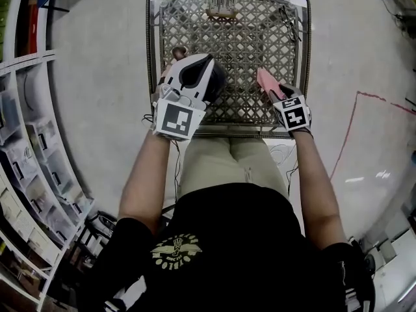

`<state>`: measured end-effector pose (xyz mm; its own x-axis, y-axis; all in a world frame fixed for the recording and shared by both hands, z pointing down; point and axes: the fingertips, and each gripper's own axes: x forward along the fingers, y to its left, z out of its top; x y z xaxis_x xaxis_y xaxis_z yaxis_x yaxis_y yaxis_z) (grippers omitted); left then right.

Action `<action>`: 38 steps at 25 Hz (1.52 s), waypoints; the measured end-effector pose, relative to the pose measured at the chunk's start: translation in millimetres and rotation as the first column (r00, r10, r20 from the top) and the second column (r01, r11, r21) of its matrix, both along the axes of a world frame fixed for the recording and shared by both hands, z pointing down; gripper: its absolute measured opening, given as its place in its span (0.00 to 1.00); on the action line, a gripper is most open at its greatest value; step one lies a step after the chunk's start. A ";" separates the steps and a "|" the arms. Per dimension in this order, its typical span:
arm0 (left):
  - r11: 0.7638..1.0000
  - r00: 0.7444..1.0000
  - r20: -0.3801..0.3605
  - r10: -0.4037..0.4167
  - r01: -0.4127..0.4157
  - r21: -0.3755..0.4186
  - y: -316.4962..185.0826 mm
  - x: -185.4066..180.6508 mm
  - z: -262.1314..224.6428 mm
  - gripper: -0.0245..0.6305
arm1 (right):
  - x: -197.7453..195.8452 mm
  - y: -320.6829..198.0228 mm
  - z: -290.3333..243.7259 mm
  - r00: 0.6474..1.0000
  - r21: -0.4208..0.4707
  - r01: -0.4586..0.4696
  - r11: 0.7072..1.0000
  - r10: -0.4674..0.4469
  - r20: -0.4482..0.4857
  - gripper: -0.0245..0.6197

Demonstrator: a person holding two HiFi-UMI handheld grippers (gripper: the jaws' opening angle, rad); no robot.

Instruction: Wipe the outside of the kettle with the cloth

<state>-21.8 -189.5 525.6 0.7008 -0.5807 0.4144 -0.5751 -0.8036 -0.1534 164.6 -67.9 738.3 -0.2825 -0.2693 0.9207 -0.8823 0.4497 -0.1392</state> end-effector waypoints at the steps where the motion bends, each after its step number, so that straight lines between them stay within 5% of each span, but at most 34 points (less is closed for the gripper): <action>1: 1.000 1.000 -0.026 -0.013 0.012 -0.015 -2.3 -1.1 -0.7 0.05 | 0.8 1.5 4.3 1.000 -0.015 0.000 1.000 0.000 0.005 0.29; 4: 0.997 0.998 -0.055 -0.044 0.041 -0.060 -7.2 -4.8 -0.7 0.05 | -1.3 4.8 14.5 1.000 -0.044 0.020 0.999 -0.020 0.012 0.39; 16: 0.997 0.998 0.035 -0.045 0.047 -0.056 -7.6 -3.9 6.6 0.05 | -17.1 6.0 47.6 0.989 -0.052 0.122 0.991 -0.126 -0.076 0.39; 17: 0.998 0.998 0.055 -0.040 0.043 -0.053 -7.9 -4.4 7.4 0.05 | -17.3 5.0 46.9 0.989 -0.045 0.120 0.992 -0.124 -0.081 0.37; 19: 0.998 0.997 0.062 -0.038 0.042 -0.052 -7.5 -4.3 8.9 0.05 | -16.5 3.9 45.2 0.988 -0.026 0.119 0.993 -0.121 -0.094 0.14; 28: 0.998 0.997 0.071 -0.028 0.033 -0.062 -2.2 -3.2 15.9 0.05 | -30.3 -38.7 -1.6 0.996 0.094 0.078 0.993 -0.073 -0.054 0.12; 33: 0.997 0.998 0.057 -0.034 0.038 -0.067 -4.0 -4.4 15.4 0.05 | -83.2 -89.4 -42.9 0.962 0.195 0.272 0.942 -0.260 -0.082 0.11; 38: 0.996 0.997 0.077 -0.028 0.035 -0.079 -2.9 -0.9 18.9 0.05 | -130.6 -111.1 -65.2 0.864 0.208 0.502 0.840 -0.473 -0.176 0.12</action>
